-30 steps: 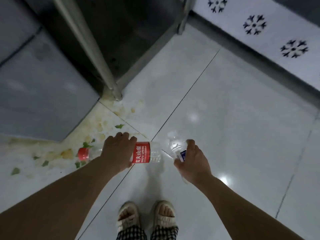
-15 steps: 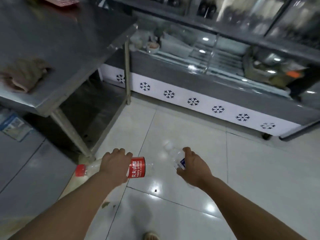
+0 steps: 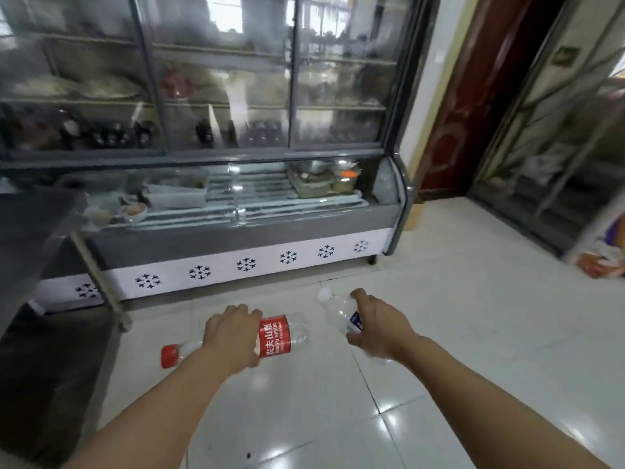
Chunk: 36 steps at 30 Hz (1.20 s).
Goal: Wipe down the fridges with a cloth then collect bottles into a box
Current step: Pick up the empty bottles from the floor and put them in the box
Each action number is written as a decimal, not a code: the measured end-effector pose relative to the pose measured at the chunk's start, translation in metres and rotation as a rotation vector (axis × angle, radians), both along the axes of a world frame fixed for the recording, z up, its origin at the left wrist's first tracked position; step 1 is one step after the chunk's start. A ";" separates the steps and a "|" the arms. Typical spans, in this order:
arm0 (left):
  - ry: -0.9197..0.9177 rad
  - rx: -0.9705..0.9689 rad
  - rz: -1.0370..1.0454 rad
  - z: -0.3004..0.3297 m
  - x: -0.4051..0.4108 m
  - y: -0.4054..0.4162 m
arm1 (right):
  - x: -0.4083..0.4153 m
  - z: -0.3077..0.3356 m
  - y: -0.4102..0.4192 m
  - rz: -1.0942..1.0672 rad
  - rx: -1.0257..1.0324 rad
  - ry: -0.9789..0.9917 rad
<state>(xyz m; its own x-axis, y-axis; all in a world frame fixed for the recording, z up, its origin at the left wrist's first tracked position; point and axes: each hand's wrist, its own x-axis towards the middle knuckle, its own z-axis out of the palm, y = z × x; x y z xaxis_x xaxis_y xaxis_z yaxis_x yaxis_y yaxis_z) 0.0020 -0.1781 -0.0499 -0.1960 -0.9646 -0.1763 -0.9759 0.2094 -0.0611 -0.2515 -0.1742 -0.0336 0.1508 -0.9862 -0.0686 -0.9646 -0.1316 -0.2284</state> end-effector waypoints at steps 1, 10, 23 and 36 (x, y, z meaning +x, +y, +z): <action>0.009 -0.018 -0.028 0.009 -0.019 -0.008 | -0.019 0.007 0.002 -0.034 -0.012 -0.003; 0.071 -0.098 -0.226 0.047 -0.217 -0.060 | -0.219 0.039 0.006 -0.285 -0.044 -0.015; 0.103 -0.098 -0.352 0.052 -0.491 -0.129 | -0.480 0.044 -0.016 -0.455 -0.019 0.007; 0.132 -0.019 -0.522 0.026 -0.724 -0.317 | -0.689 0.038 -0.159 -0.621 0.011 0.034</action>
